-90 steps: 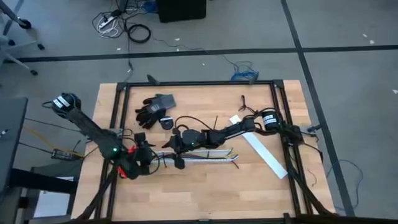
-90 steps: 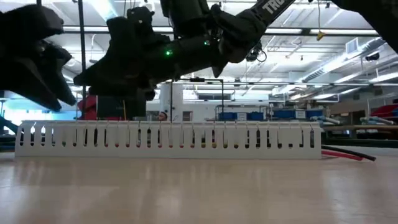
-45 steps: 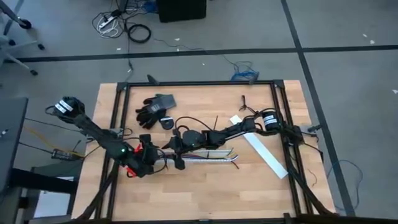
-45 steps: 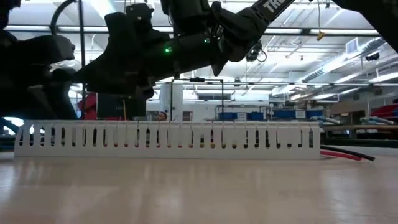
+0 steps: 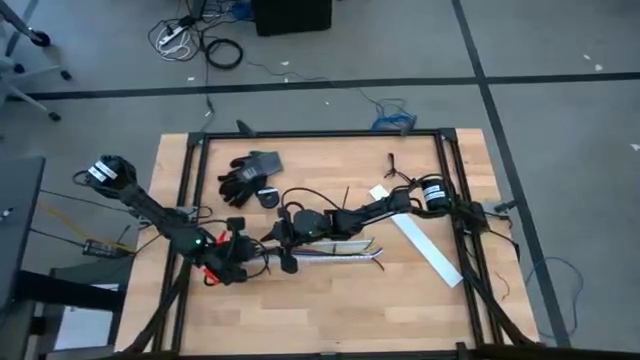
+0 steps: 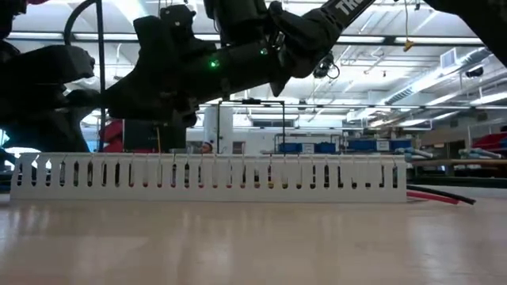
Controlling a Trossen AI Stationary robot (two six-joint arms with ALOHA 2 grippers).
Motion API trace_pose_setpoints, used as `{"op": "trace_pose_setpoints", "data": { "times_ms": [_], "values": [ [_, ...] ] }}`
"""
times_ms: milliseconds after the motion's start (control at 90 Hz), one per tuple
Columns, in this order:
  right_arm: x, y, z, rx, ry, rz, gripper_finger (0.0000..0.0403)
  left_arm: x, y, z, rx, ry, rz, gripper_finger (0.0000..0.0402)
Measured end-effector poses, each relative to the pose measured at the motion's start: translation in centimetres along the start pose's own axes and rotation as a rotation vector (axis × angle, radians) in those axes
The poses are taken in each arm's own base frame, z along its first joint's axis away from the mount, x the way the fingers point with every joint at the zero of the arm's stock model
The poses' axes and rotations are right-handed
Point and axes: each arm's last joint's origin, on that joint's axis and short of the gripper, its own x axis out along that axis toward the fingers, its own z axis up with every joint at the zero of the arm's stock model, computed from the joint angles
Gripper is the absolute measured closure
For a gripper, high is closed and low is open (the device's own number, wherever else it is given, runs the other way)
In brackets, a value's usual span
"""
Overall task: Ziptie cables
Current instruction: Put the zip tied cable wires into the white cable duct
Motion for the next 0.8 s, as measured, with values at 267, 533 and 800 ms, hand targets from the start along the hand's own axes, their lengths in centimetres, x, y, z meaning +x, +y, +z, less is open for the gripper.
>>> {"op": "trace_pose_setpoints", "data": {
  "times_ms": [267, 533, 800],
  "values": [
    [-1.0, 0.5, 0.4, -0.032, 0.129, 0.095, 0.0241, 0.0, -0.2, 0.4, -0.03, -0.036, -0.017, 0.0399],
    [-2.2, 2.1, 1.2, -0.133, 0.229, 0.051, 0.0225, -0.5, -0.1, 3.1, -0.074, -0.093, -0.019, 0.04],
    [-2.7, 2.6, 1.9, -0.156, 0.233, -0.002, 0.0223, -1.0, 0.2, 5.3, -0.075, -0.134, -0.021, 0.0401]
  ]
}}
